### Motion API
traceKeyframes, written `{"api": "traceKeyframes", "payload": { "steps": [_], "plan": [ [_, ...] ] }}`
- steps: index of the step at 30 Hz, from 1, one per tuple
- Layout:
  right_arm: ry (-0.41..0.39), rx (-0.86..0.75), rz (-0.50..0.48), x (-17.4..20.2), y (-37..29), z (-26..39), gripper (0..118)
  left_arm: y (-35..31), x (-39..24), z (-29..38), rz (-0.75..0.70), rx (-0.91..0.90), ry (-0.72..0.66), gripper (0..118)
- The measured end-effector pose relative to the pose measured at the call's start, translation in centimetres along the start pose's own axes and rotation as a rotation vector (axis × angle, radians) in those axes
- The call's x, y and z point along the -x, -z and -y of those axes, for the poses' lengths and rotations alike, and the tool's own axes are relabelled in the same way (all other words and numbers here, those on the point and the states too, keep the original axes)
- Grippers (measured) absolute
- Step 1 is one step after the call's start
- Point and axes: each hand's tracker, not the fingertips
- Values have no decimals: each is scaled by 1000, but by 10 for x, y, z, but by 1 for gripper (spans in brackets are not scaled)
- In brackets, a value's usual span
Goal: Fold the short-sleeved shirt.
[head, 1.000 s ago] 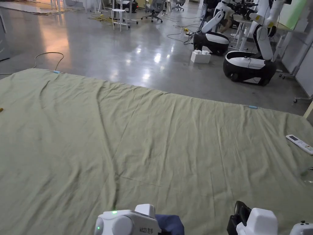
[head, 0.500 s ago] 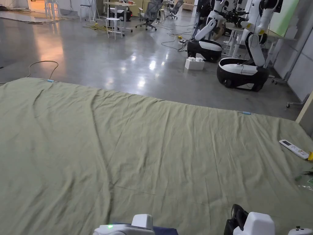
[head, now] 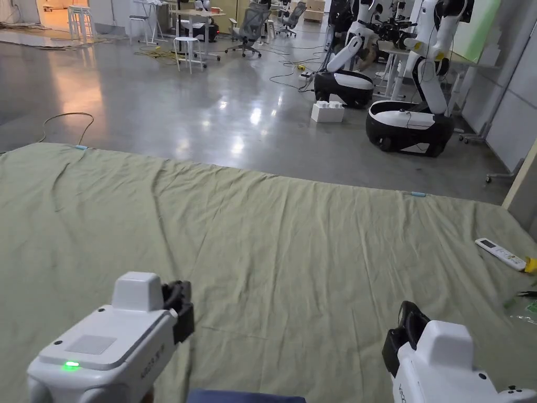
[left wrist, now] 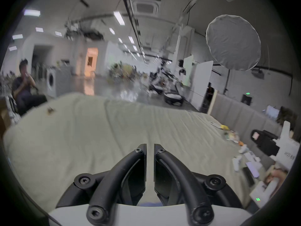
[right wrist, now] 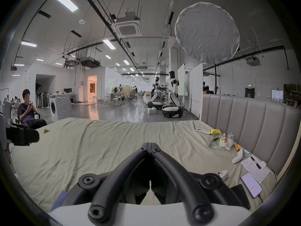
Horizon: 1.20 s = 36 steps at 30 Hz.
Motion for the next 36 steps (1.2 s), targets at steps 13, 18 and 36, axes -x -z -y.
{"api": "traceKeyframes", "payload": {
  "steps": [13,18,36],
  "plan": [
    [-25,-64,38,-3,1,-16,0,-16,27,-6,-186,-186,149,9],
    [-24,-45,42,-1,-6,-16,0,-17,37,-2,-192,-178,144,9],
    [-78,415,-258,119,-17,136,0,-32,74,72,-144,87,24,9]
  ]
}}
